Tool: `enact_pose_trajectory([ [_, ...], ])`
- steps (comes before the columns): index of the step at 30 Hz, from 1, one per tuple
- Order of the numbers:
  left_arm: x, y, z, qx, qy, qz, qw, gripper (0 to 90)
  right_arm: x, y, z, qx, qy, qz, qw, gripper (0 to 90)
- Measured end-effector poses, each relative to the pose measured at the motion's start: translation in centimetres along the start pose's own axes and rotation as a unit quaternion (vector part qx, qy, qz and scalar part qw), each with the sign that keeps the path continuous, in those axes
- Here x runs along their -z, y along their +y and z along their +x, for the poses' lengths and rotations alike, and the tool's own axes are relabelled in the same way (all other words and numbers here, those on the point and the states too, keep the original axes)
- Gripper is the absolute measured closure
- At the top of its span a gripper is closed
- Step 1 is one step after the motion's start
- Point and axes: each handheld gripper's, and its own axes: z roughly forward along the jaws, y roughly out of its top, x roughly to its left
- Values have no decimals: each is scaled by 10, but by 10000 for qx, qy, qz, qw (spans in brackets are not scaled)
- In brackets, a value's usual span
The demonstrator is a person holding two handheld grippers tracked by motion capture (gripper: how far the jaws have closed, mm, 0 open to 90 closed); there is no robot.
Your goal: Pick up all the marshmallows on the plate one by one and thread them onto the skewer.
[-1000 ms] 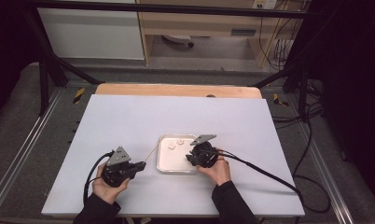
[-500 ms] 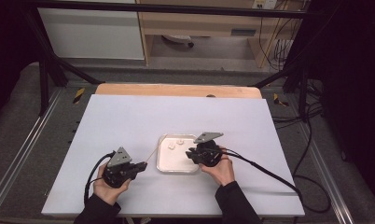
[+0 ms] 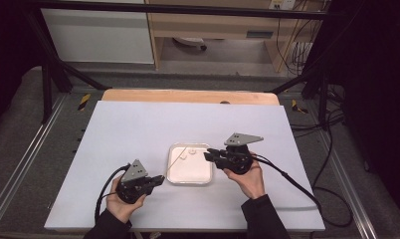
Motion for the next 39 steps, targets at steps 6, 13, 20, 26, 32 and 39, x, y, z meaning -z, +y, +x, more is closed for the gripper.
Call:
enact_pose_trajectory([
  [6,-9,4,-12,-109,-82,-53,9999,888,11,-1,-6,-156,111,-199,9996,772],
  [13,-16,7,-24,-199,-135,-110,9997,888,24,2,-11,-264,197,-413,9986,772],
  [20,-19,9,-30,-255,-165,-224,9993,888,30,8,-14,-489,385,-663,9959,773],
  [26,-18,10,-33,-305,-183,-322,9988,888,29,10,-15,-608,554,-774,9936,774],
  [32,-20,10,-37,-368,-221,-338,9985,888,27,13,-13,-744,802,-850,9904,775],
  [39,-19,10,-39,-405,-226,-375,9982,888,25,13,-12,-721,940,-809,9897,774],
])
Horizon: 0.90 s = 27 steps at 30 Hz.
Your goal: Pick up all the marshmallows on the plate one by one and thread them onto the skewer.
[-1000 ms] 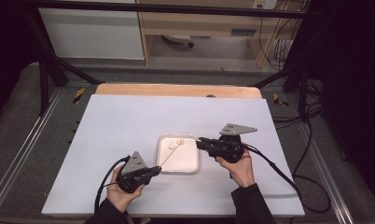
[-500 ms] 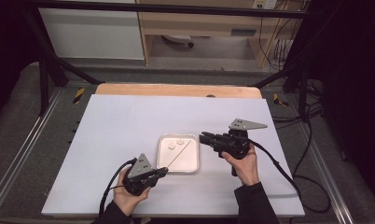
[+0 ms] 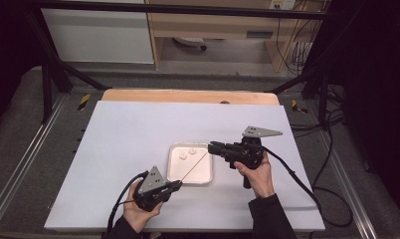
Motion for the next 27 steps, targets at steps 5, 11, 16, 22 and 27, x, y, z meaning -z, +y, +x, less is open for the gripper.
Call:
enact_pose_trajectory([
  [5,0,0,-1,-25,-2,-26,10000,888,0,0,0,-6,33,28,10000,774],
  [11,1,0,-1,-65,-17,-69,10000,888,0,1,-1,-55,105,21,9999,775],
  [16,2,0,-2,-106,2,-109,9999,888,-3,-1,-1,-104,202,75,9997,777],
  [22,3,-1,-2,-151,-4,-198,9997,889,-5,-3,0,-157,411,117,9990,787],
  [27,3,-2,-3,-200,-12,-225,9995,889,-6,-4,1,-197,490,91,9986,792],
])
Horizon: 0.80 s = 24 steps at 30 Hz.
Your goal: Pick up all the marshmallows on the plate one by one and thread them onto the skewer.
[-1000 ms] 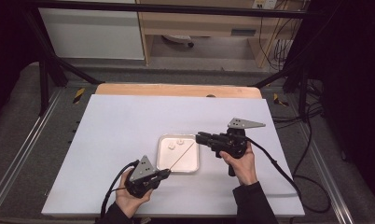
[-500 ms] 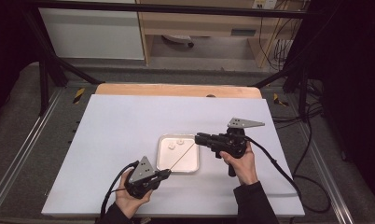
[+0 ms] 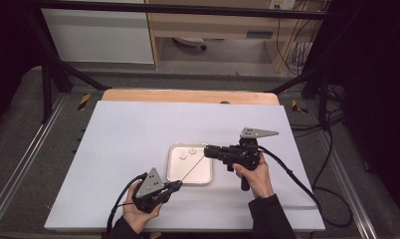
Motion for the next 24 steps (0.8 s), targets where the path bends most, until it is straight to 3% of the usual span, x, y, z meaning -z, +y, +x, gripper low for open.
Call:
enact_pose_trajectory([
  [9,-1,-2,0,-229,-31,1,9997,889,1,-2,4,23,235,87,9997,799],
  [24,-3,-3,-2,-228,5,12,9997,890,-4,-7,9,37,456,-75,9989,813],
])
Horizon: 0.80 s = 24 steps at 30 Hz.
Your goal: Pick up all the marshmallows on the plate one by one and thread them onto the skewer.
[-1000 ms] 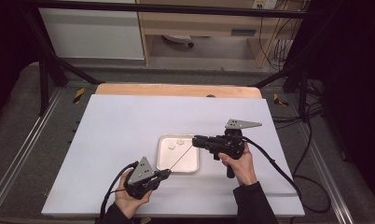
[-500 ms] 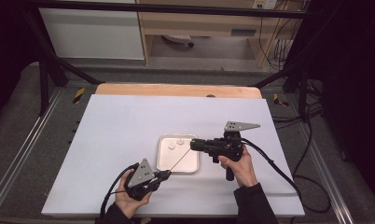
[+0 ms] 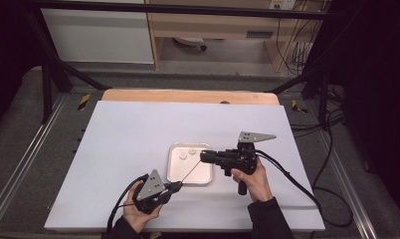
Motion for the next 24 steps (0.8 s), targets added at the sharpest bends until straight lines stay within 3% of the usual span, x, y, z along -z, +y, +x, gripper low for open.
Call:
enact_pose_trajectory([
  [7,0,1,0,86,22,39,10000,891,1,-2,2,160,-152,83,9997,814],
  [24,-2,1,-3,2,54,95,9999,892,-2,-7,6,319,-108,101,9994,814],
])
